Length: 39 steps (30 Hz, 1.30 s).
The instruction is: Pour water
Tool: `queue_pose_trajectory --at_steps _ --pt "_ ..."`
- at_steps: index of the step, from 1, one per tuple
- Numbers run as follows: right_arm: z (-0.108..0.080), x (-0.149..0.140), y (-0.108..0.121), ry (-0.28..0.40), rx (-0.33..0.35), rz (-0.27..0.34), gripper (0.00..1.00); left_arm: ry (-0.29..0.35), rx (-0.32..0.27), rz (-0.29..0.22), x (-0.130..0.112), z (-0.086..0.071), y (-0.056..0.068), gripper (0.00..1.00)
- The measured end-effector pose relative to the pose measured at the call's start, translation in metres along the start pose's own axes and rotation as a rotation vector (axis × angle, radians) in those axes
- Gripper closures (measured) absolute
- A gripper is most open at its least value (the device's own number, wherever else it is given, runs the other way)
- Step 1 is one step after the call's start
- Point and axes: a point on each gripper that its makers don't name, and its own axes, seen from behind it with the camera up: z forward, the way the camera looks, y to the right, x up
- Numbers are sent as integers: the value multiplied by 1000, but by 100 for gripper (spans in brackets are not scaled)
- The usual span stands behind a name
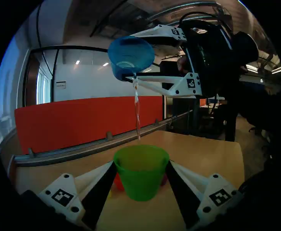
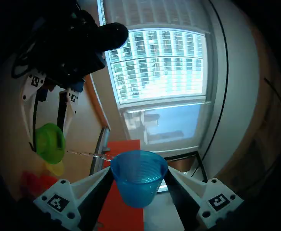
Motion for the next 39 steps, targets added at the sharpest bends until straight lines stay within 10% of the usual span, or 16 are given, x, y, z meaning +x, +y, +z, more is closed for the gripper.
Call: queue_pose_trajectory --at_steps 39 --pt "6 9 12 1 -12 -145 10 4 7 -13 0 -1 -3 14"
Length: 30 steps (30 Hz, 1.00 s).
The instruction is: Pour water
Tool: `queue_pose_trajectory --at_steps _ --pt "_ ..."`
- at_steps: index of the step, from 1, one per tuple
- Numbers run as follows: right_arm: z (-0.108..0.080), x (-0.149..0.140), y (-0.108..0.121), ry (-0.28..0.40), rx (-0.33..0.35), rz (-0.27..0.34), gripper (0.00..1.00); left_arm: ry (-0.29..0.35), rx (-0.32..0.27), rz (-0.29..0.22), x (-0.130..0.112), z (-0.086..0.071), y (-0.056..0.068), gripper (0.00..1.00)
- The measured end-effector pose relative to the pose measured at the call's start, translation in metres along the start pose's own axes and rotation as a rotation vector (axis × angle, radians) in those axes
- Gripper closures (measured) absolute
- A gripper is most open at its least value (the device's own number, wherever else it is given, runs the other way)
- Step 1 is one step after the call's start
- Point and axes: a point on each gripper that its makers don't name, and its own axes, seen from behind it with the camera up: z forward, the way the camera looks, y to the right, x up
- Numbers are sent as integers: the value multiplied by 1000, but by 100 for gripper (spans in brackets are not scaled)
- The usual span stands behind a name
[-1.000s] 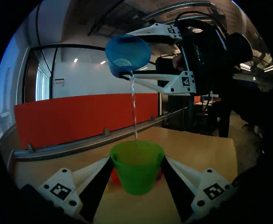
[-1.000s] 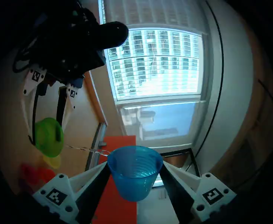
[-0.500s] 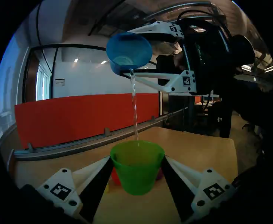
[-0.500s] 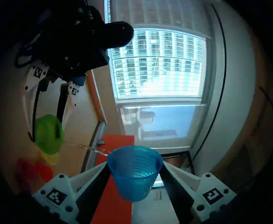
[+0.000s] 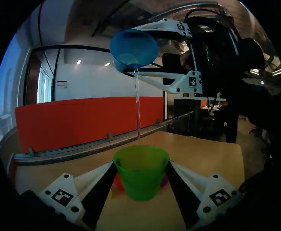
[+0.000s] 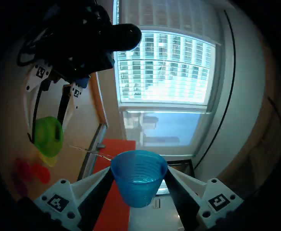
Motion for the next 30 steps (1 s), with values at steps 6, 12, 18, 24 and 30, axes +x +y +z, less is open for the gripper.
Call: queue_pose_trajectory --at_steps 6,12,18,24,30 --pt "1 -1 1 -3 -4 -32 10 2 0 0 1 0 0 14" --pt "1 -2 -3 -4 2 -51 10 3 -1 -3 0 0 0 14" --pt "1 -2 -2 -1 1 -63 10 2 1 -2 0 1 -1 14" --pt "1 0 -1 5 1 -51 10 4 0 -4 1 1 -1 14" --pt "1 0 -1 7 3 -31 10 3 0 -1 1 1 -1 14"
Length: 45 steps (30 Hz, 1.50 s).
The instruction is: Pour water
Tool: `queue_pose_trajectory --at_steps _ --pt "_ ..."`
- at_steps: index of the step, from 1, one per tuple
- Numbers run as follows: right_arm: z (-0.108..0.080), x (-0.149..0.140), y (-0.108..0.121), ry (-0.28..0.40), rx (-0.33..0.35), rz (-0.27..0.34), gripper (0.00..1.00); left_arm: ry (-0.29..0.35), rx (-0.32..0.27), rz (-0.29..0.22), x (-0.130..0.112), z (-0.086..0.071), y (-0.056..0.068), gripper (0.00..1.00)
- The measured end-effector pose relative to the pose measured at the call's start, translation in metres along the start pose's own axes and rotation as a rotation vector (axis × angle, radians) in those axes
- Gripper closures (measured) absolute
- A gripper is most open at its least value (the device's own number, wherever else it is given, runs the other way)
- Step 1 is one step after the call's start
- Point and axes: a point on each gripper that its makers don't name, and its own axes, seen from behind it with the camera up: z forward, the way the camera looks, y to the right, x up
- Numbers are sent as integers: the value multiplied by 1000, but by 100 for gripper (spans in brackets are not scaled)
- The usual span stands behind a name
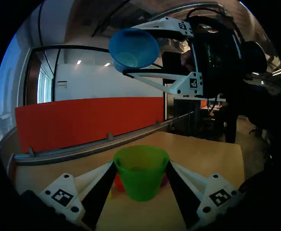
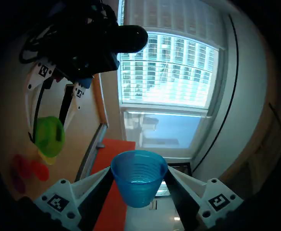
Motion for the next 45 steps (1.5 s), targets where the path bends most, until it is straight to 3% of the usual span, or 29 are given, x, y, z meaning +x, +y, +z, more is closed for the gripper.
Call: queue_pose_trajectory --at_steps 8,14,24,35,41,45 --pt "-4 0 -1 3 -1 80 10 4 2 -1 2 0 -1 14" --pt "-10 2 -3 19 1 205 10 4 4 1 2 1 -2 14" --pt "-20 5 -4 58 7 481 11 5 8 3 3 1 -3 14" --pt "-27 22 -8 100 33 731 11 8 15 7 6 1 -5 14" --pt "-25 26 -8 86 56 940 11 7 18 11 7 0 -5 14" --pt "-26 37 -6 116 69 1068 11 9 18 9 7 0 -6 14"
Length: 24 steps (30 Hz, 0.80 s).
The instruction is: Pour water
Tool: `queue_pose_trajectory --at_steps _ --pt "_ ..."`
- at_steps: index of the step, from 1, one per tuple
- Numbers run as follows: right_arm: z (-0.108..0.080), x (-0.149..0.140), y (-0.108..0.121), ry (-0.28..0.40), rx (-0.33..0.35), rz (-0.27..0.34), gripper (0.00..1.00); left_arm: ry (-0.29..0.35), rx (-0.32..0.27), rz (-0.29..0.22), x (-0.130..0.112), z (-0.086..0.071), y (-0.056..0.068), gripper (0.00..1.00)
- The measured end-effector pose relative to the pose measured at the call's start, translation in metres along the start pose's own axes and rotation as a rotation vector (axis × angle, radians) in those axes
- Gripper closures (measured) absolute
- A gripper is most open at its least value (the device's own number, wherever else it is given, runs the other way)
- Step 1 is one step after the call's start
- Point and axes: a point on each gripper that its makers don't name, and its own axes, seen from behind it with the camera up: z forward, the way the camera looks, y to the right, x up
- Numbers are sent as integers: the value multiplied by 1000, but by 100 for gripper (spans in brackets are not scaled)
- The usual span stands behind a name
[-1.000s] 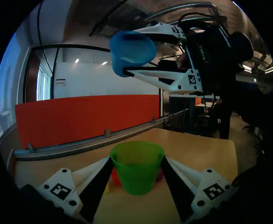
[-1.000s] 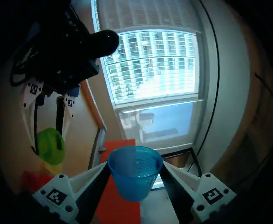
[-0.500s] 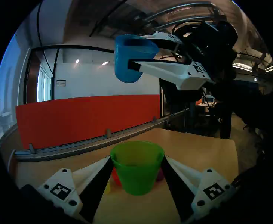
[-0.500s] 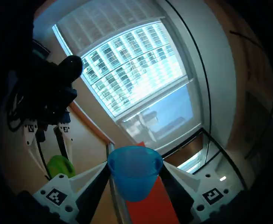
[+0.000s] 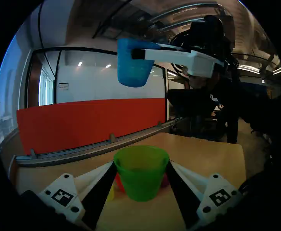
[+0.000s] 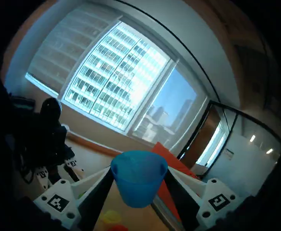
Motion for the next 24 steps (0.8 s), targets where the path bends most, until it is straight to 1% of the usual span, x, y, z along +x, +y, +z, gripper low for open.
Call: queue_pose_trajectory --at_steps 9,14,18,21,24 --pt "1 14 -13 32 42 204 11 4 7 1 3 -1 -3 14" --pt "2 17 -18 36 64 303 11 7 9 2 4 -1 -4 14" --pt "2 23 -20 53 76 377 11 7 13 3 5 -1 -5 14" --pt "1 25 -19 61 77 411 11 9 14 1 5 -1 -6 14" --pt "2 24 -18 58 75 423 11 9 16 0 6 -1 -7 14"
